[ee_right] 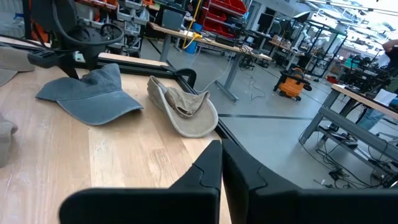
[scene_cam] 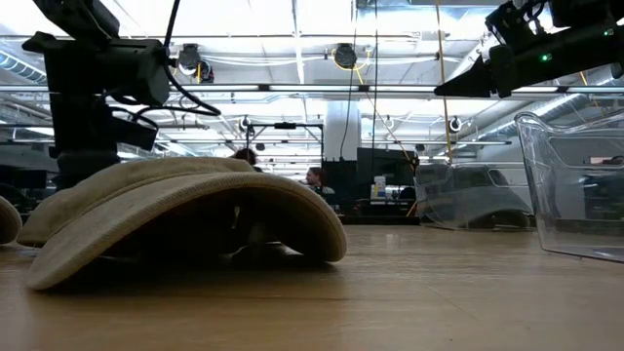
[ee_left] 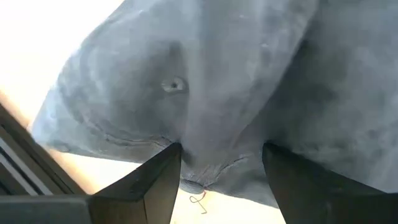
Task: Pick & Place hat
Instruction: Put the blue cap into the top transparent bin
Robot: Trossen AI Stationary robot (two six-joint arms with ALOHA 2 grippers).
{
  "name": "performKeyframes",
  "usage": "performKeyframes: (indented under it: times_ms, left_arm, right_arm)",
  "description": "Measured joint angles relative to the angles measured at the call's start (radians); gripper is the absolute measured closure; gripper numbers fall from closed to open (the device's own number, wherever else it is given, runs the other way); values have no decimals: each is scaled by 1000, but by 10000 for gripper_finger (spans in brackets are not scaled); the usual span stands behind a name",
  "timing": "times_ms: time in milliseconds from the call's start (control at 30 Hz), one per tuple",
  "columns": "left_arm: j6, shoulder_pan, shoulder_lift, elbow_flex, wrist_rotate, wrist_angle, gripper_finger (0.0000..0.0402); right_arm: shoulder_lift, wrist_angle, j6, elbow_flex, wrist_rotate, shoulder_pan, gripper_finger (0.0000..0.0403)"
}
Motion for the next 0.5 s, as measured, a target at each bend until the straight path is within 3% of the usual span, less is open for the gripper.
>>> performKeyframes:
  times_ms: [200, 500]
  left_arm:
    - [-35, 0, 0, 0, -16, 0, 183]
    - [-34, 0, 0, 0, -15, 0, 320]
  right_arm:
    - [0, 0, 0, 0, 0, 0, 403]
    - [0, 0, 0, 0, 0, 0, 403]
